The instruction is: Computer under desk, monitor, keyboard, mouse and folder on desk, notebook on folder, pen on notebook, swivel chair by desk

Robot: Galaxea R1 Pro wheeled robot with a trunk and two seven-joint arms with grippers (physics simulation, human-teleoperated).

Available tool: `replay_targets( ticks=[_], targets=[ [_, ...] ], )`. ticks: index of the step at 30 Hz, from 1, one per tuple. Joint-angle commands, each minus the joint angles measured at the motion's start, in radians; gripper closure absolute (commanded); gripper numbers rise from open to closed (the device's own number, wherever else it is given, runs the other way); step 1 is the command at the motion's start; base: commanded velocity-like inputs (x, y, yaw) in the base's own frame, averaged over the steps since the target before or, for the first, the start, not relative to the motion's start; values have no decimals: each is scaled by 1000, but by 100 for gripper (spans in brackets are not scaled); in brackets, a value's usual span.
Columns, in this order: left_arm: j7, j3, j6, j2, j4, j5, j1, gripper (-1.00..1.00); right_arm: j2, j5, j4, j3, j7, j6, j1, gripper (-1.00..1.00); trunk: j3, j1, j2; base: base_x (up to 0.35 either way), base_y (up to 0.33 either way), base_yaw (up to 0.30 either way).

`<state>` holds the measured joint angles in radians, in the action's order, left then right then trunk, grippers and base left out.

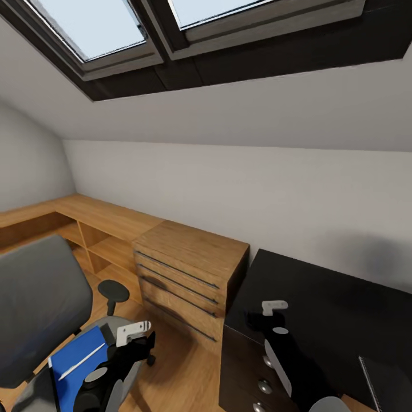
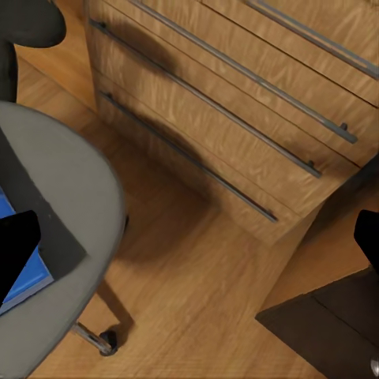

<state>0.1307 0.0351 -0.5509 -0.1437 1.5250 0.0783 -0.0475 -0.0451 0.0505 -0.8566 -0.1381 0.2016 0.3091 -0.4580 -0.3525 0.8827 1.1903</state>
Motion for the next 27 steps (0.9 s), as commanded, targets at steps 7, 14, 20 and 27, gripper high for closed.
replay_targets(
  ticks=[7,14,20,27],
  targets=[
    [6,0,-5,-1,1,8,-1,-100,1,-12,18,-2,-13,-22,-1,-100,-1,0,1,122,0,0],
    [6,0,-5,-1,2,8,-1,-100,4,-13,48,0,-15,-37,-2,-100,-1,0,1,13,0,0],
    [5,0,-5,-1,6,8,0,-100,6,-14,100,1,-16,-74,-10,-100,-1,0,1,3,0,0],
    [5,0,-5,-1,9,8,-1,-100,6,-14,130,0,-47,-102,-16,-100,-1,0,1,162,64,0]
  ],
)
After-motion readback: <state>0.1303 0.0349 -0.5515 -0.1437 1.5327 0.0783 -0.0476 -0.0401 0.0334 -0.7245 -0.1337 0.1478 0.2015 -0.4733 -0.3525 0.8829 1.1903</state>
